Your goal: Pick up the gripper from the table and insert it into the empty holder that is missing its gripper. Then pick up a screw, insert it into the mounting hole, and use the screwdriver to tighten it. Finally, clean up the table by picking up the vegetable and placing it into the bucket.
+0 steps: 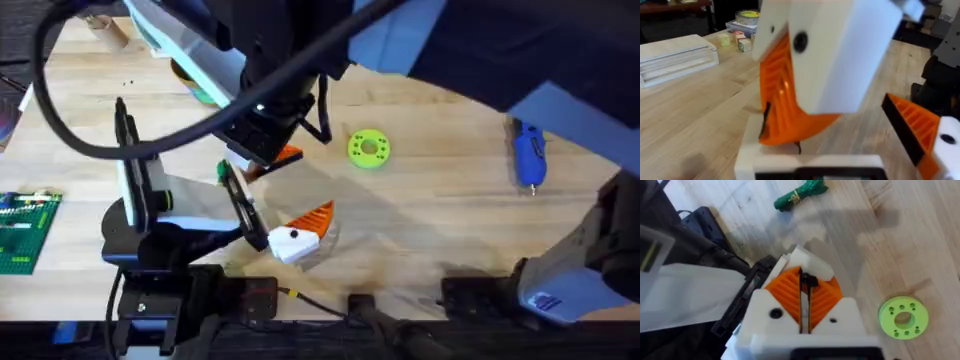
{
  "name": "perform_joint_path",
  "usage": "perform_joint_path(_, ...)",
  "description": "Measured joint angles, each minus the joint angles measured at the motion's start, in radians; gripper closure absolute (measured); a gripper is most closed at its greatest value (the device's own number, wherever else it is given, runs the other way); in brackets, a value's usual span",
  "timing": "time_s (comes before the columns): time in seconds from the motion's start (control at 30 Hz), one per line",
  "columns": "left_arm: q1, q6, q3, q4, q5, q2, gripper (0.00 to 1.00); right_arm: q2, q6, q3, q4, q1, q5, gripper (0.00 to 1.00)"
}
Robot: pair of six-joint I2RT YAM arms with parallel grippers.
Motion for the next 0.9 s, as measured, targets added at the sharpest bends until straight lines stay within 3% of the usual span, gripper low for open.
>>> perform_joint_path(0.23, 0.0, 0.0, 0.0, 0.001, -0.005, 0.0, 0.008, 0.0, 0.0, 0.0, -0.003, -0.013, -0.004, 0.434)
perform_joint_path(0.47, 0.0, 0.001, 0.0, 0.001, -0.003, 0.0, 0.009, -0.001, 0.004, 0.0, 0.01, -0.101, -0.015, 0.109)
perform_joint_path(0.53, 0.0, 0.001, 0.0, 0.0, -0.003, 0.0, 0.008, -0.006, 0.003, 0.0, 0.014, -0.143, -0.015, 0.062)
perform_joint_path(0.9, 0.0, 0.001, 0.0, 0.001, -0.003, 0.0, 0.022, -0.031, 0.007, 0.07, 0.03, -0.383, -0.015, 0.049)
